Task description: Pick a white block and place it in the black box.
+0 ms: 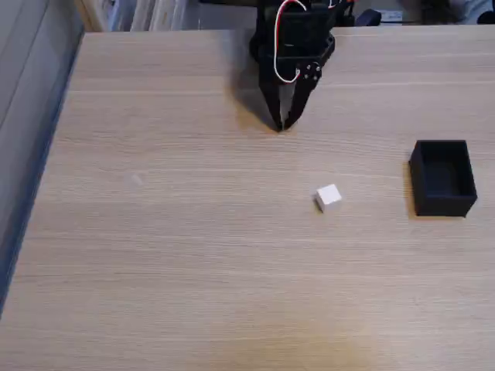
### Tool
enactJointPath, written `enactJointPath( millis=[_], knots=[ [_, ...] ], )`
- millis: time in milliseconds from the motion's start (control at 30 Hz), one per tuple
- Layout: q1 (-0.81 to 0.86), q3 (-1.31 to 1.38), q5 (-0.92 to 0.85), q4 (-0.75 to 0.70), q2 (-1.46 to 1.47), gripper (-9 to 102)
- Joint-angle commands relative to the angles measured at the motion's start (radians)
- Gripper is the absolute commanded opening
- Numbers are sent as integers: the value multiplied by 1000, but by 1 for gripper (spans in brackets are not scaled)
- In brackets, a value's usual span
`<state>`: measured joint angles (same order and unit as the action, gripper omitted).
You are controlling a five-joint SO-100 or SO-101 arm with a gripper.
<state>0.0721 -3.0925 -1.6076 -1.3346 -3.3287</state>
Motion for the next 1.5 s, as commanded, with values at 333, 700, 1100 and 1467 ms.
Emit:
enactJointPath(
  millis=[333, 700, 1100, 1467],
  knots=[
    [37, -14, 2, -14, -3, 0],
    [-77, -15, 11, -12, -3, 0],
    [-69, -15, 20, -12, -3, 0],
    [-67, -15, 18, -12, -3, 0]
  ],
)
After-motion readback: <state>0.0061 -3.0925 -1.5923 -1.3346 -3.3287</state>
